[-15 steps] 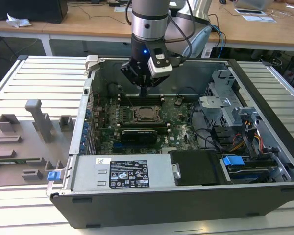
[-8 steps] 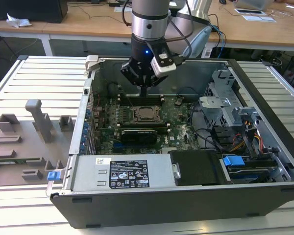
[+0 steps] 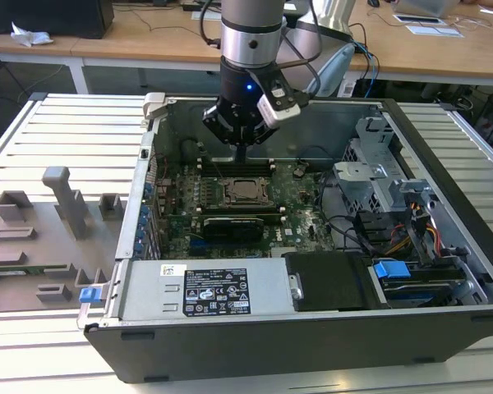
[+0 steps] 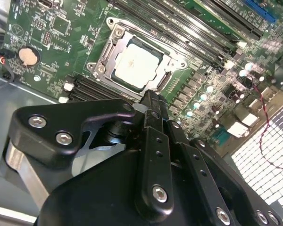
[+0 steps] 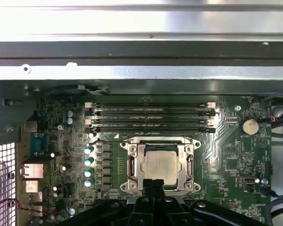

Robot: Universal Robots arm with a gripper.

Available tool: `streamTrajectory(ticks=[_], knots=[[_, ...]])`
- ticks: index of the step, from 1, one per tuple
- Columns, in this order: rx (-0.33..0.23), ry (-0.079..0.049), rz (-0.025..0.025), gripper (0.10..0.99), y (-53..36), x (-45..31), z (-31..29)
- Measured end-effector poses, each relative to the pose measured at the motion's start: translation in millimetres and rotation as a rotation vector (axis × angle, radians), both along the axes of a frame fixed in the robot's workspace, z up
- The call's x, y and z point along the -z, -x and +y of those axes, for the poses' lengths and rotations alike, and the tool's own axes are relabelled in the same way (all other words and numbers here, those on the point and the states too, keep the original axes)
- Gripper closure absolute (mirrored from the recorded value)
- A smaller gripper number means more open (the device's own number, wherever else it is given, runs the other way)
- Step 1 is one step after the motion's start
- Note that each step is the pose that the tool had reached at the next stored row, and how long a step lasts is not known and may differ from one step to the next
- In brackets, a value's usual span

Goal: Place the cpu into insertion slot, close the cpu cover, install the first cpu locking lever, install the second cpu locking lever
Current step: 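Install the first cpu locking lever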

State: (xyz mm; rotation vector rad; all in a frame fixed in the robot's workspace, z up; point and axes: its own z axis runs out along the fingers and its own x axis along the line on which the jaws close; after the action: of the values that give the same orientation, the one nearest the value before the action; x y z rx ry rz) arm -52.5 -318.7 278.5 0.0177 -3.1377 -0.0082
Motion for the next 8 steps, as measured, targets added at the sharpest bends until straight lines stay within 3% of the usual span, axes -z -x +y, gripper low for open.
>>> streamTrajectory(ticks=[8], knots=[[-0.081, 0.0, -0.0001, 0.98, 0.0, 0.0, 0.0]])
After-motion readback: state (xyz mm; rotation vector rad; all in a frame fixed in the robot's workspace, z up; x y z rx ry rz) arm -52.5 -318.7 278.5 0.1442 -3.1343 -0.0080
